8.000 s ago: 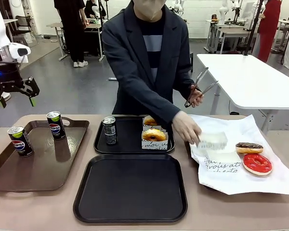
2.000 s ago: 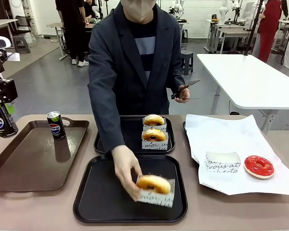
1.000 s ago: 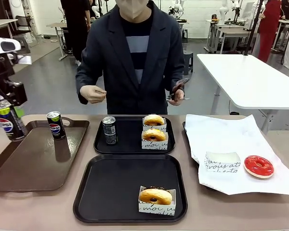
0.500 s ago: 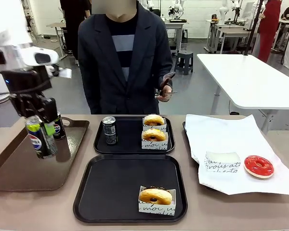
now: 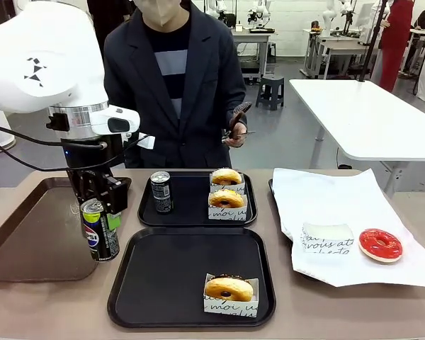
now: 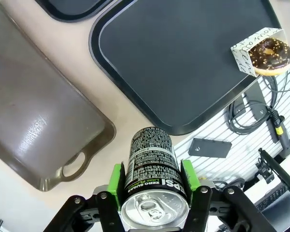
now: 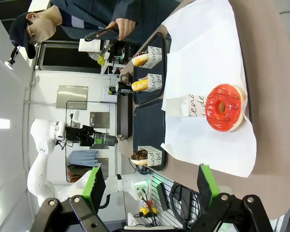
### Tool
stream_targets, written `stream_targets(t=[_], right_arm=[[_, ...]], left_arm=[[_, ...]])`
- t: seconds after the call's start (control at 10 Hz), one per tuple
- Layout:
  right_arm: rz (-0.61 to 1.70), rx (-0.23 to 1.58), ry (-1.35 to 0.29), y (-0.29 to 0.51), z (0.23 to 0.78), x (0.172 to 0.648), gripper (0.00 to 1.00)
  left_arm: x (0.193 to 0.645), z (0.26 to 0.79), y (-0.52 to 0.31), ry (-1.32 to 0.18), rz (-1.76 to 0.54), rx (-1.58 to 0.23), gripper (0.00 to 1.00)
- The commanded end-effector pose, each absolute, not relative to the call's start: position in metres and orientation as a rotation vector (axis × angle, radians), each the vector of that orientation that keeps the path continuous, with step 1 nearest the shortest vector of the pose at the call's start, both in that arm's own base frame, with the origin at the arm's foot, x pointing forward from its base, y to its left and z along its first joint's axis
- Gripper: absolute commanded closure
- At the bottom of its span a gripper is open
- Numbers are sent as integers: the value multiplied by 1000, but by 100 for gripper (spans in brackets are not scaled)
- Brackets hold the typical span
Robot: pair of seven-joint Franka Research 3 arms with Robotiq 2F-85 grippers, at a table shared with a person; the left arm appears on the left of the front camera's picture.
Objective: Set up donuts and drinks on trays.
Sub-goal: Pick up one Pepsi coke from the Handle tray and place it on the Flat Tray without a Pepsi coke.
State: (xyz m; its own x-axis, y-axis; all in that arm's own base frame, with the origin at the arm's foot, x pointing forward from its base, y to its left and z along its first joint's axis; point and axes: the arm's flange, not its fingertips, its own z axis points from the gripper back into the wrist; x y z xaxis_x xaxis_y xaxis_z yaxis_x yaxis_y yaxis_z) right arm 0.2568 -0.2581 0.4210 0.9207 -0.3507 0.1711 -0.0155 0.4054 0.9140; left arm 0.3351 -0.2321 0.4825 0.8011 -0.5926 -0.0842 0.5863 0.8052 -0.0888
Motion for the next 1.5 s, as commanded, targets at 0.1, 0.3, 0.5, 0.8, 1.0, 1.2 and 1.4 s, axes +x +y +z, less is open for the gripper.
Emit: stream_targets(t=[0.1,0.3,0.5,0.8,1.0,1.2,1.4], right_arm=[[-205,1153,-382,-259,421,257,0],[-205,1153,-382,-259,421,257,0],[-205,1153,-382,-259,421,257,0],[-205,1153,-382,-259,421,257,0],[-205,1153,-382,-259,421,257,0],[-205,1153,-382,-259,421,257,0],[-205,1153,-382,-259,421,257,0]], left_arm=[[335,483,-232,110,-632,-59,42],[335,483,-232,110,-632,-59,42],[335,483,-232,110,-632,-59,42],[348,478,-248,88,-627,-65,42],[364,468,-269,75,-588,-123,42],[376,459,-287,61,-575,-139,42],[386,452,-305,46,-580,-134,42]])
